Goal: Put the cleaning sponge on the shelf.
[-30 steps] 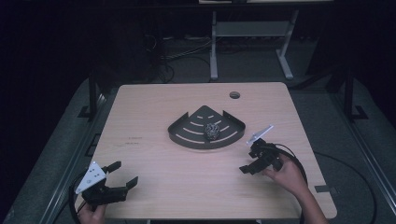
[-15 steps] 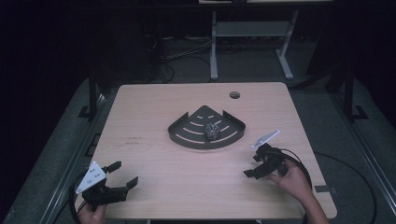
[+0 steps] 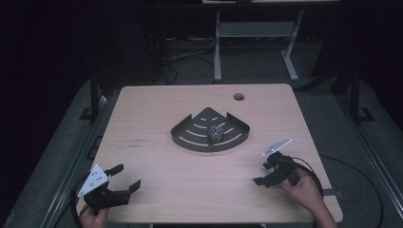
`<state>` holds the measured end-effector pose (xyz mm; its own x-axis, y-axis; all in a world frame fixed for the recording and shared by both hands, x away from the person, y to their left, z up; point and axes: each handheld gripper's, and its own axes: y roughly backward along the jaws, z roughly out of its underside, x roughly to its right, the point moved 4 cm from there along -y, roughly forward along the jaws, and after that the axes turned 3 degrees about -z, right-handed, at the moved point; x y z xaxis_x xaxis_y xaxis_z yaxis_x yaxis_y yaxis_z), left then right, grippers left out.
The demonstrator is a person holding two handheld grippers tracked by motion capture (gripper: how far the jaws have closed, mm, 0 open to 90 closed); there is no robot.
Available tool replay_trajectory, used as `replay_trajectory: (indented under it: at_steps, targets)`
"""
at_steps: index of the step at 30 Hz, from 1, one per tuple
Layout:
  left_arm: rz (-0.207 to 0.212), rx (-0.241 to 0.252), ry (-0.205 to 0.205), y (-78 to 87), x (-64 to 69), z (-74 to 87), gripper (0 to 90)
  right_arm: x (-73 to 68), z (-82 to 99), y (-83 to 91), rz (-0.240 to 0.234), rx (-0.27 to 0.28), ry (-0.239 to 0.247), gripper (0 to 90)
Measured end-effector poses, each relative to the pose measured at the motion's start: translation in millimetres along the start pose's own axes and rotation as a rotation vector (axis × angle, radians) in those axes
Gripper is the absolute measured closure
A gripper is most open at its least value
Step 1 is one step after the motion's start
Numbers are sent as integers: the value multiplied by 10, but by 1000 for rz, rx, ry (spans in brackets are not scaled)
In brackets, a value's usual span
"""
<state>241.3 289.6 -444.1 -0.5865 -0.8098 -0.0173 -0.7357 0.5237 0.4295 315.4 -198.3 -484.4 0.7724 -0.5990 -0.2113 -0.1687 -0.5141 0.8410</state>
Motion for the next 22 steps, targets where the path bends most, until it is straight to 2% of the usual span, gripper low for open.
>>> replay_trajectory:
  at_steps: [16,22]
  targets:
    - [0,-1,3,-6,4,-1,133,-37,159,23,5,28,-19,201]
    - [1,-3,-1,-15,1,-3,132,-116,179,96,25,69,-4,197]
